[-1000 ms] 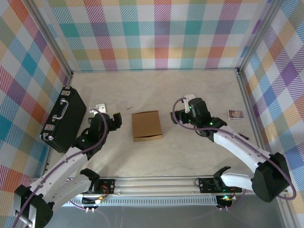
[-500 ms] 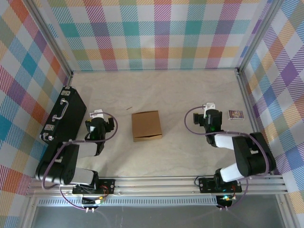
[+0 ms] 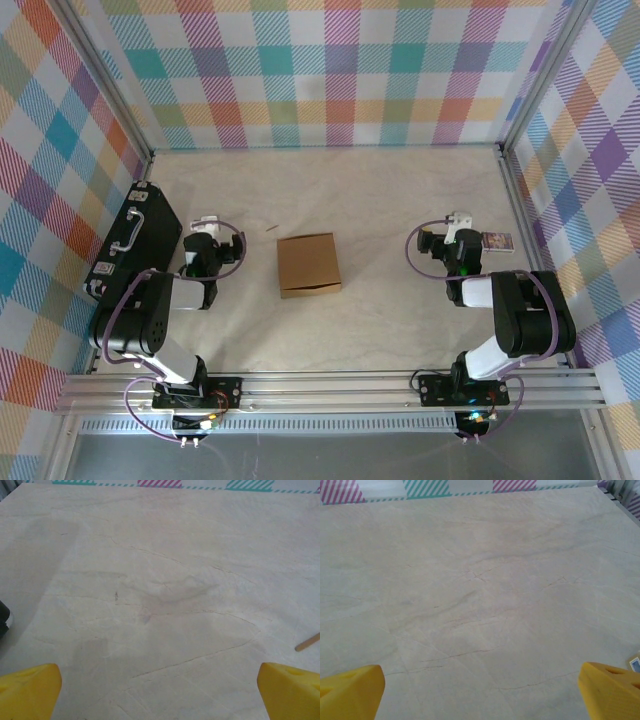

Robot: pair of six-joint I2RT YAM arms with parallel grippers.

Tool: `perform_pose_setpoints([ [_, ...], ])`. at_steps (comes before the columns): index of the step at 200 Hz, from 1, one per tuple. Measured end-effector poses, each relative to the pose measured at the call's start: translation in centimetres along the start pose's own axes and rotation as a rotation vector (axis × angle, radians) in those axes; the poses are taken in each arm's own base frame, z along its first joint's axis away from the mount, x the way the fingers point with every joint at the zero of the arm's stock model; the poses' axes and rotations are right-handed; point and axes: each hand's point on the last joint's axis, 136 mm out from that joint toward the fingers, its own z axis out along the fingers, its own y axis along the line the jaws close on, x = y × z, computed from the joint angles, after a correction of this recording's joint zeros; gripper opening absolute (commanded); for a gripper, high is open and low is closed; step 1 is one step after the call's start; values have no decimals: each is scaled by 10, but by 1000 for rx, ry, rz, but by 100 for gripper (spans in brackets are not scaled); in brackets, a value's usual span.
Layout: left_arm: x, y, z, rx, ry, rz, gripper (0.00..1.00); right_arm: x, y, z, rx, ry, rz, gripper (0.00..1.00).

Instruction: Fold the paper box

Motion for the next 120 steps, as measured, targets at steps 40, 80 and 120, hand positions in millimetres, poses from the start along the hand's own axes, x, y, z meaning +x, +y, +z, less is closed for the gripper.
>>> perform_pose_setpoints([
  [40,1,-3,0,21,3,0,100,0,2,0,-14,1,0,99],
  [80,1,-4,0,24,3,-1,100,0,4,0,-23,1,0,99],
  [120,1,-4,0,24,3,-1,100,0,4,0,-25,2,0,99],
])
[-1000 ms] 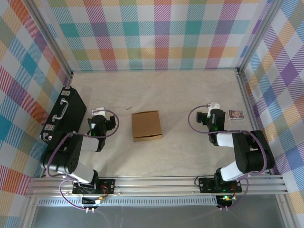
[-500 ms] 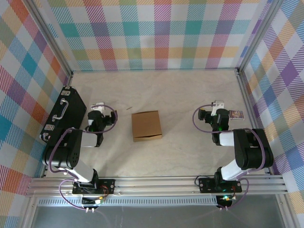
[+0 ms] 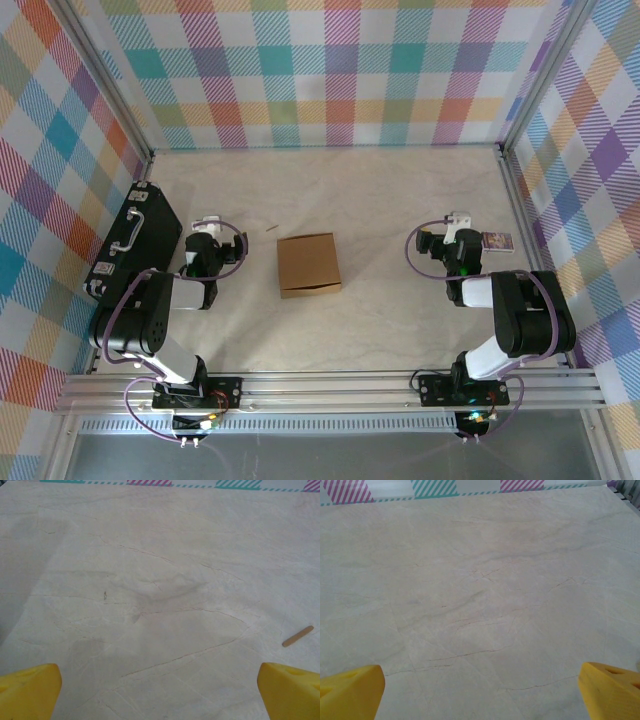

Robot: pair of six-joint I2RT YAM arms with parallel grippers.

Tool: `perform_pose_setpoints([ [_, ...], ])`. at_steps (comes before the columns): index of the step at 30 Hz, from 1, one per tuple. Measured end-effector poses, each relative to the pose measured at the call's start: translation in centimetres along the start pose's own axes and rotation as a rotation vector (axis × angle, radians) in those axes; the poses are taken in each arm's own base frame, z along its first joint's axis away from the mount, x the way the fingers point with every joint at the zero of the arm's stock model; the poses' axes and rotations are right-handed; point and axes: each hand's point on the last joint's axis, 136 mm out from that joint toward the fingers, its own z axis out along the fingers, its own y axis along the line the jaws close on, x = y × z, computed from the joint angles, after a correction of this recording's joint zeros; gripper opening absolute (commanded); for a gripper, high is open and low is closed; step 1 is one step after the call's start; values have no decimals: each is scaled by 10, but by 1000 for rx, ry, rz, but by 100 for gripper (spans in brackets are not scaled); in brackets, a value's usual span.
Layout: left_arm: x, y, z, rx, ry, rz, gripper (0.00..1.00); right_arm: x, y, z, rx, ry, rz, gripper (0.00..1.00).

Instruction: Fold the paper box

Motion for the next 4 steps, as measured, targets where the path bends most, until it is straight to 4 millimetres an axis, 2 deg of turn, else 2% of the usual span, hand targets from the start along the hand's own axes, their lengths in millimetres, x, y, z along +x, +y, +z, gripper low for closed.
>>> perform_pose_setpoints([
  [4,0,0,0,0,0,0,100,-1,0,0,-3,-1,0,99],
])
